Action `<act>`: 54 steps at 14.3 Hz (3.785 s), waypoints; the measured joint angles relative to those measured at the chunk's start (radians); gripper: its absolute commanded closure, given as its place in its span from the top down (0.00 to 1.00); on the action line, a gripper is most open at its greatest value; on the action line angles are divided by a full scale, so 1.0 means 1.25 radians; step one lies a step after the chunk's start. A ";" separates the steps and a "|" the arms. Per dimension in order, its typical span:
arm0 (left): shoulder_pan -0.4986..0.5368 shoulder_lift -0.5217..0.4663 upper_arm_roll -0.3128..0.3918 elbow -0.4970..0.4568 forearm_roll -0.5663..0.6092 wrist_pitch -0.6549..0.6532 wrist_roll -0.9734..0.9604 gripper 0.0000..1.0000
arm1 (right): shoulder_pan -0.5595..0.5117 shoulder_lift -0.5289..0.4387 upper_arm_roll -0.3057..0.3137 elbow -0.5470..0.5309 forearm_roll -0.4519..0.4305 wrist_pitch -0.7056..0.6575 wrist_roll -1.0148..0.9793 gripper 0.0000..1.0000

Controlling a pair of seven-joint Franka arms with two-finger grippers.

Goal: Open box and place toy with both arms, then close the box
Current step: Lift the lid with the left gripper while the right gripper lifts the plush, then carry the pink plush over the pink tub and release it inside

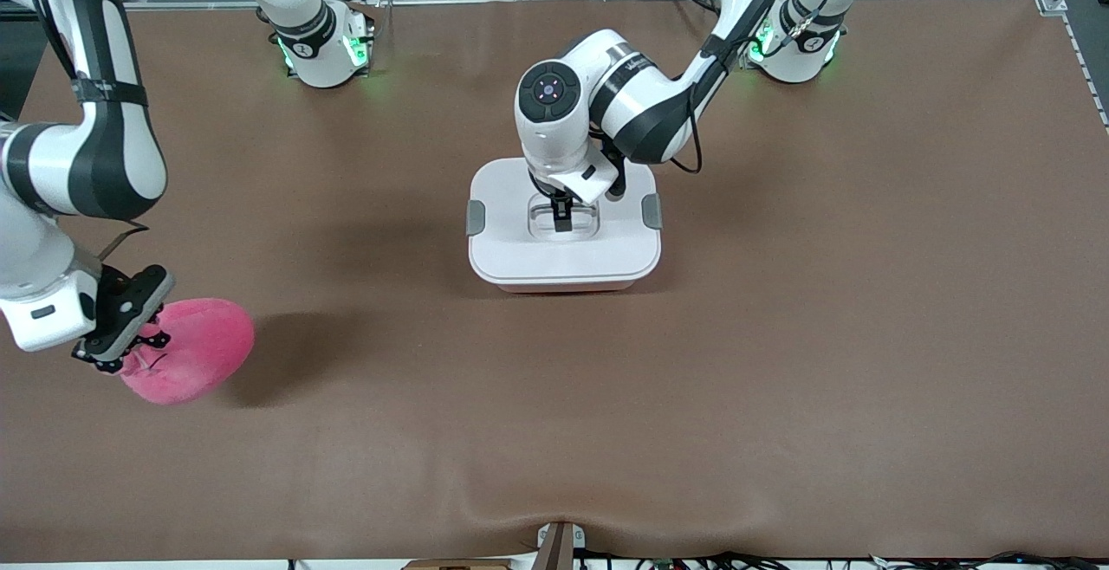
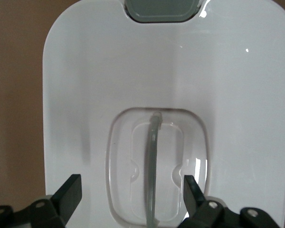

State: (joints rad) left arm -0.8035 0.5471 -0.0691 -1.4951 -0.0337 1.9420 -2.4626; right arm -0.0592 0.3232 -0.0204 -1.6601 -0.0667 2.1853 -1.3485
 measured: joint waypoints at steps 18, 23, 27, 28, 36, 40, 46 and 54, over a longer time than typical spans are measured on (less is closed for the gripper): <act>0.006 -0.038 0.006 -0.002 0.011 0.017 0.003 0.00 | 0.026 0.064 0.009 0.076 -0.005 0.057 -0.337 0.00; 0.028 -0.060 0.008 -0.002 0.011 -0.005 0.034 0.00 | 0.037 0.066 0.011 0.091 -0.006 0.057 -0.433 0.00; 0.068 -0.098 0.009 -0.011 0.011 -0.038 0.091 0.00 | 0.054 0.079 0.012 0.102 -0.009 0.057 -0.483 0.00; 0.078 -0.110 0.009 -0.022 0.011 -0.042 0.107 0.00 | 0.055 0.083 0.012 0.108 -0.010 0.057 -0.496 0.00; 0.172 -0.222 0.012 -0.139 0.019 -0.045 0.186 0.00 | 0.075 0.107 0.013 0.138 -0.011 0.056 -0.545 0.00; 0.250 -0.263 0.012 -0.178 0.022 -0.044 0.265 0.00 | 0.121 0.111 0.014 0.156 -0.016 0.022 -0.546 0.00; 0.330 -0.295 0.012 -0.230 0.022 -0.022 0.325 0.00 | 0.221 0.112 0.021 0.176 -0.016 -0.098 -0.576 0.00; 0.470 -0.325 0.014 -0.277 0.022 -0.009 0.496 0.00 | 0.533 0.091 0.022 0.232 -0.171 -0.294 -0.335 0.00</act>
State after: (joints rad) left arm -0.2159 0.1408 -0.0521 -1.8417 -0.0061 1.9303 -1.8424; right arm 0.6076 0.4366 0.0077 -1.3697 -0.2800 1.8176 -1.7674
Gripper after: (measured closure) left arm 0.930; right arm 0.859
